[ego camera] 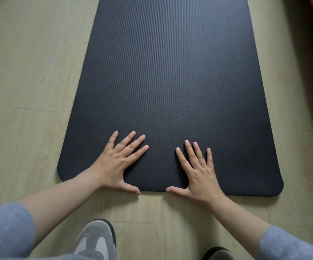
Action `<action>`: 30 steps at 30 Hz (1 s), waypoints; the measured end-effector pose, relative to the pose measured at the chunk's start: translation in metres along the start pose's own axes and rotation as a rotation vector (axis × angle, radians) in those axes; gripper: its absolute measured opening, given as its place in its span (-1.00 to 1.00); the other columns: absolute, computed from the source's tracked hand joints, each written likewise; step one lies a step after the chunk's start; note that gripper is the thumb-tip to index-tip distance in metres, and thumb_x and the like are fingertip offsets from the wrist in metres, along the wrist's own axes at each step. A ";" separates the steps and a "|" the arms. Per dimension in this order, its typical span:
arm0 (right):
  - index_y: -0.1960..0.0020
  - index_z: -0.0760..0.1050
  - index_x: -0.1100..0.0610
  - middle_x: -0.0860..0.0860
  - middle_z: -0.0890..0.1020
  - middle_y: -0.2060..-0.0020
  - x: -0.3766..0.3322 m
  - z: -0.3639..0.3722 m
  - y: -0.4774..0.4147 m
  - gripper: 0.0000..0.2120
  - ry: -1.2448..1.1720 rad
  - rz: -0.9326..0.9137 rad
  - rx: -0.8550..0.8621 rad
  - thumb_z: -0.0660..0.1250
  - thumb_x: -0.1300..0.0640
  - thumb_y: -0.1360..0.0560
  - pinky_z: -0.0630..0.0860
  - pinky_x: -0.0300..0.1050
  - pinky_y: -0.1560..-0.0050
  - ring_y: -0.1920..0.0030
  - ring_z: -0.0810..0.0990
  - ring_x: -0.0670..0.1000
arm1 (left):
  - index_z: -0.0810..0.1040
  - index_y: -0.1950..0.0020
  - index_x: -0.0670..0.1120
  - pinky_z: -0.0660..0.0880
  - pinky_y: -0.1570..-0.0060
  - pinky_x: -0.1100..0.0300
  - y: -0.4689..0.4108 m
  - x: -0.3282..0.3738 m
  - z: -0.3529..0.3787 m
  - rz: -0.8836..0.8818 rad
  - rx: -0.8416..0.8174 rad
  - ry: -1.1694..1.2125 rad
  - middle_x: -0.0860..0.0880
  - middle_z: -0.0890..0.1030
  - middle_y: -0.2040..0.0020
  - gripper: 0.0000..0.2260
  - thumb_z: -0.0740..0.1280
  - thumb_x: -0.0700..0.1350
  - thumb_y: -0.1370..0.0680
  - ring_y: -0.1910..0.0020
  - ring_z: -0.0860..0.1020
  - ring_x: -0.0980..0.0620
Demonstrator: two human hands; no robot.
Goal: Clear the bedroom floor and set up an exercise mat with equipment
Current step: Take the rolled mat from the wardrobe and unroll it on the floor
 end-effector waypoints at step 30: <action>-0.59 -0.01 -0.02 0.00 -0.02 -0.58 0.080 -0.002 0.051 0.00 -0.026 0.286 0.071 -0.09 -0.60 -0.33 -0.10 0.33 -0.49 -0.58 -0.11 0.02 | -0.25 -0.52 0.11 -0.26 -0.35 -0.40 -0.028 0.046 0.008 -0.109 -0.033 0.050 -0.03 -0.26 -0.56 -0.03 -0.14 0.61 -0.27 -0.50 -0.35 -0.17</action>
Point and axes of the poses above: each hand's wrist, its own y-axis away from the middle knuckle, its own z-axis out of the palm, x = y × z, the point moved 9 cm from there along -y, towards the middle knuckle
